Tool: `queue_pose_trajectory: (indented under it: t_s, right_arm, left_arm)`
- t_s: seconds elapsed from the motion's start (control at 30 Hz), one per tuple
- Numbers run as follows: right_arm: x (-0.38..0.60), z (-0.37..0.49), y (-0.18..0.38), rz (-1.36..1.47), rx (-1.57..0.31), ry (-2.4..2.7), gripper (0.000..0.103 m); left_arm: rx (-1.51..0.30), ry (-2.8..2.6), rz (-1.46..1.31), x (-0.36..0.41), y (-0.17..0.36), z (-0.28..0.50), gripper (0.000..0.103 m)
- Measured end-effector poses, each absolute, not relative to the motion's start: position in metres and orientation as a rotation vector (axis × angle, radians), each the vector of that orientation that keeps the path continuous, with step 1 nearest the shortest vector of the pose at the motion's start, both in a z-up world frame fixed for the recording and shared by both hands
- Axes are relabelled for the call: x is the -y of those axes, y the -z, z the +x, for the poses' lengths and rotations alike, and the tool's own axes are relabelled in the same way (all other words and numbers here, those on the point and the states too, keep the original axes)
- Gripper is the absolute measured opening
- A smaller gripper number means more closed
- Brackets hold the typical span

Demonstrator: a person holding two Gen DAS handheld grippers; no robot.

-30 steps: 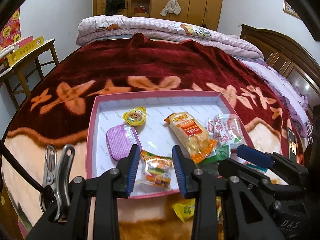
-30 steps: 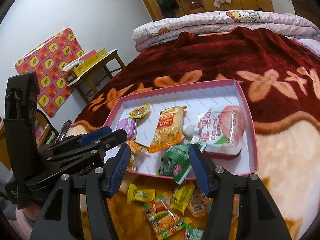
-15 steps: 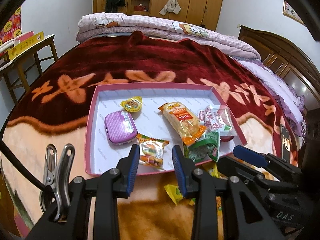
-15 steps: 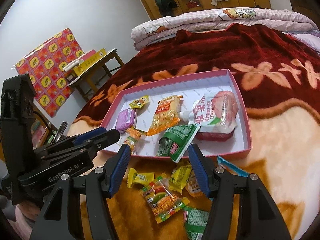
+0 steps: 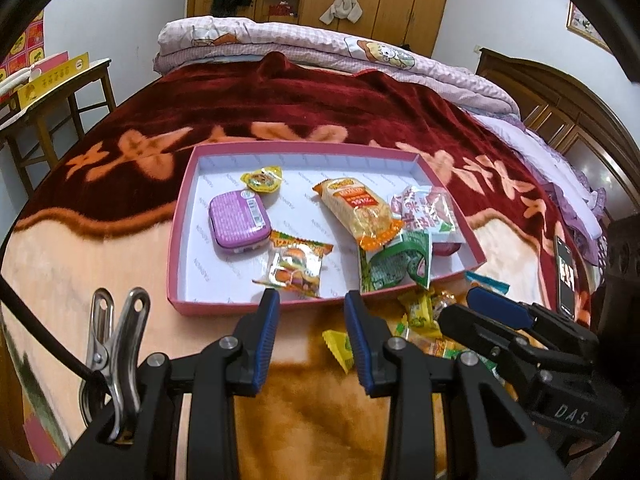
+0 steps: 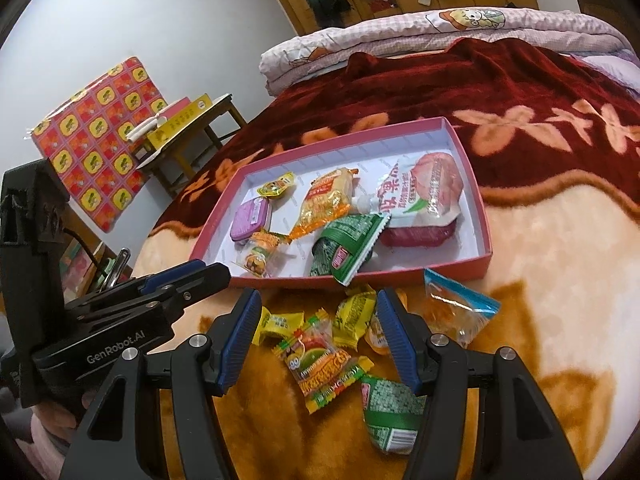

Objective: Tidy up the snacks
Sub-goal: 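Move both open grippers back over the candy pile beside the tray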

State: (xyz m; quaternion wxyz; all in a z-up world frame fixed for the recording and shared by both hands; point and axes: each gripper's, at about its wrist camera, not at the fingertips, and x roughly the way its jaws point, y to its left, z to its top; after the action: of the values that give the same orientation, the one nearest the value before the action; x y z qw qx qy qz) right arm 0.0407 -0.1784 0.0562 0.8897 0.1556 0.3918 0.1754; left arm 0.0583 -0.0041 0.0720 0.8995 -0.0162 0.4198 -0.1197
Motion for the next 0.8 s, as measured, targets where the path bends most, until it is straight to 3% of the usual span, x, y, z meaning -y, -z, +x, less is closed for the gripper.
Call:
queue_pose_trajectory:
  t_s: [0.8]
  right_arm:
    - [0.205, 0.017, -0.046, 0.287, -0.848, -0.288, 0.062]
  left_arm:
    - [-0.914, 0.26, -0.037, 0.006, -0.06, 0.037, 0.035]
